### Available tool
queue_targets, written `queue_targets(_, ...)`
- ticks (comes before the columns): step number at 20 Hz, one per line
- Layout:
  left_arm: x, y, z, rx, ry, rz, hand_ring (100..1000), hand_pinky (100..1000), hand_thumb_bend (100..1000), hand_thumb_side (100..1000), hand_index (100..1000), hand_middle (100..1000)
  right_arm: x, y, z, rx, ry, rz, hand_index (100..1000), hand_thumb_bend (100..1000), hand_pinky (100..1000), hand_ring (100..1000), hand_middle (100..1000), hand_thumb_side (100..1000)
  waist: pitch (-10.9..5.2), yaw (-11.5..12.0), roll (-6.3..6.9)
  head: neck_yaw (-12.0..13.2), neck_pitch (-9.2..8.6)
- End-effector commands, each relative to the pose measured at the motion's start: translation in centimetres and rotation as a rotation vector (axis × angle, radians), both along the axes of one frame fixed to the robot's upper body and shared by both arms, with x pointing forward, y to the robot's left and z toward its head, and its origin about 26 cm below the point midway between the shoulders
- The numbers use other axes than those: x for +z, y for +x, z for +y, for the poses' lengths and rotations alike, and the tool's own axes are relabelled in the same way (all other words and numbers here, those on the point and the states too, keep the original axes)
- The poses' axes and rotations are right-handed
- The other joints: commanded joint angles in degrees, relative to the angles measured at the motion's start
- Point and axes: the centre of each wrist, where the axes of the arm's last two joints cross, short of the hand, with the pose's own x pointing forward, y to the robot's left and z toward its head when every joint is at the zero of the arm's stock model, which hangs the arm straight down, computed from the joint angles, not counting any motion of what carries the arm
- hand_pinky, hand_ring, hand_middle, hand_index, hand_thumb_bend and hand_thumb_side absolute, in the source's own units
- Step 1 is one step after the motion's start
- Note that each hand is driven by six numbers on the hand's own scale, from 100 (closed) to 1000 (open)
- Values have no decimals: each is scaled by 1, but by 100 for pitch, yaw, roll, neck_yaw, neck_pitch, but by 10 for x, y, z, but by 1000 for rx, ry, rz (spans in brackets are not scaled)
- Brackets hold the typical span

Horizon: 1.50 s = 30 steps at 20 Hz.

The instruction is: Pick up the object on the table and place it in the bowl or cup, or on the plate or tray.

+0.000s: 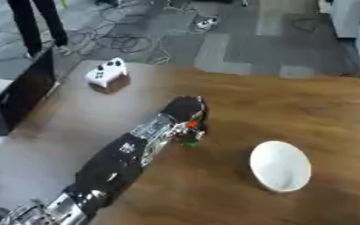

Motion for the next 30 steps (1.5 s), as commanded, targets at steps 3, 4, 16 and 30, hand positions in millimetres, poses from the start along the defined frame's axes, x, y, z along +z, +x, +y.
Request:
queue_targets(3,11,-1,16,24,5,-32,100,100,510,111,310,112,5,0,-1,-1,-3,-21,903,215,425,591,677,746,-75,38,-14,-71,0)
queue_targets(4,14,-1,17,22,0,-43,100,100,505,110,285,100,5,0,-1,-1,-3,-21,903,213,426,591,677,746,-76,43,-16,-81,-1)
queue_targets(16,64,-6,18,15,-36,-156,100,100,496,100,264,100,5,0,-2,3,-6,-17,905,202,426,592,678,750,-97,124,-40,-146,-39)
queue_targets(30,121,-16,-1,-93,-60,-268,100,100,485,100,277,100,3,-1,-5,-7,-8,-10,906,196,428,593,679,753,-162,108,-49,-143,-61)
